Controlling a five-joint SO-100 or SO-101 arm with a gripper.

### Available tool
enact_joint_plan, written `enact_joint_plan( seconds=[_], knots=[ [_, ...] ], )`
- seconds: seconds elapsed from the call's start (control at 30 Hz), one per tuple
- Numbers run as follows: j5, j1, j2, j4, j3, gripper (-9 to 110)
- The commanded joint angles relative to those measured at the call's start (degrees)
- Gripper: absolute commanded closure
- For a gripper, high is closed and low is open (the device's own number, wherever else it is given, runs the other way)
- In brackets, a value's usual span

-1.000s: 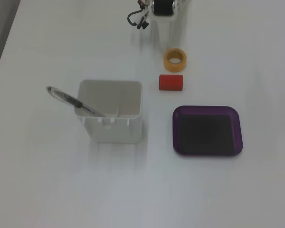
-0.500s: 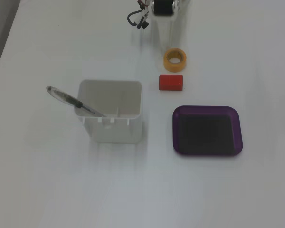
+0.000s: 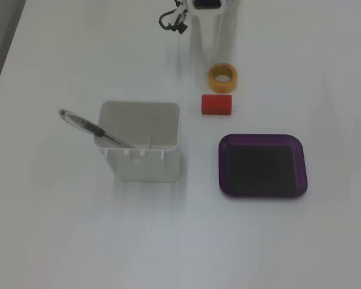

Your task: Pick up the red cube and place it in the box.

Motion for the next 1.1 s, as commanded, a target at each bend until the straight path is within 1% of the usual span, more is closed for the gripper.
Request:
enact_joint_plan(
  seconds=[0.0,0.13,0.27,0.33,0.4,0.53,0.63,0.7,0.8,0.9,1.07],
  knots=[
    [-0.4,0.4,3.7,-1.0,-3.0,102],
    [-0.7,0.4,1.9,-0.7,-3.1,102],
    [-4.0,0.4,-9.9,-1.0,-6.6,102],
    [-4.2,0.2,-19.0,-1.4,-11.6,101],
    [-4.4,-0.3,-28.8,-1.4,-17.9,99],
    [-4.4,-0.4,-48.8,-0.6,-33.5,87],
    [-4.0,-1.1,-62.1,3.0,-45.4,80],
    [-4.0,-3.5,-70.3,6.3,-53.3,77],
    [-2.6,-6.3,-80.9,10.2,-62.6,77],
    [-0.3,-7.0,-89.4,11.2,-69.2,76],
    [0.1,-6.6,-98.2,11.0,-72.5,77]
  ],
)
